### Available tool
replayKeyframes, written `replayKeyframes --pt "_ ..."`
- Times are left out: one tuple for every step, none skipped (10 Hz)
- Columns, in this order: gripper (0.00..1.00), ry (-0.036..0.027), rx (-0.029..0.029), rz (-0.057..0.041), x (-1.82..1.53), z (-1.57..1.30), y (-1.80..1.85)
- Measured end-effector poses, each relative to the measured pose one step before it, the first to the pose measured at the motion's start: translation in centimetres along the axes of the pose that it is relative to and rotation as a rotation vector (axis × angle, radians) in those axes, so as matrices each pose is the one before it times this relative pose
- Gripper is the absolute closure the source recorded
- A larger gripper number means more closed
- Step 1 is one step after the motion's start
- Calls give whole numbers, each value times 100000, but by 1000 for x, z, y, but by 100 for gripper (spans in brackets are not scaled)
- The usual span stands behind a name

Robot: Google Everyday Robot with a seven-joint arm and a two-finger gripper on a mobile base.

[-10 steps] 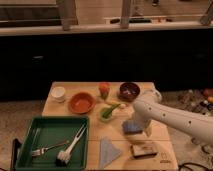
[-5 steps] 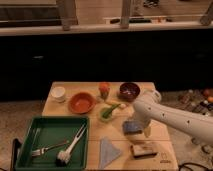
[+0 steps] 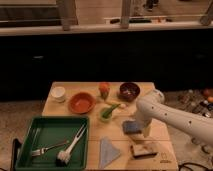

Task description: Wipe red bowl with sponge

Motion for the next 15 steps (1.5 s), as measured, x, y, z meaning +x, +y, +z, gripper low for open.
replayKeyframes --pt "20 -1841 806 1258 -7 117 0" --pt "20 -1086 462 467 -142 54 -126" --pt "20 -1754 250 186 -558 285 -349" --pt "20 -906 -135 283 -212 231 -109" --pt "20 -1012 -177 397 -195 359 -61" --pt "20 -840 -549 351 -205 454 -194" --pt "20 -581 -532 710 -30 398 -10" --pt "20 -334 -182 933 115 207 34" --pt "21 -275 -237 1057 155 208 130" --pt "29 -119 -171 982 87 201 75" --pt "38 64 347 562 109 65 37" --pt "47 -32 177 575 102 39 91" --pt "59 -266 325 1047 164 -3 182" --pt "67 31 172 260 80 21 31" --pt "76 78 -5 -341 -86 28 -116"
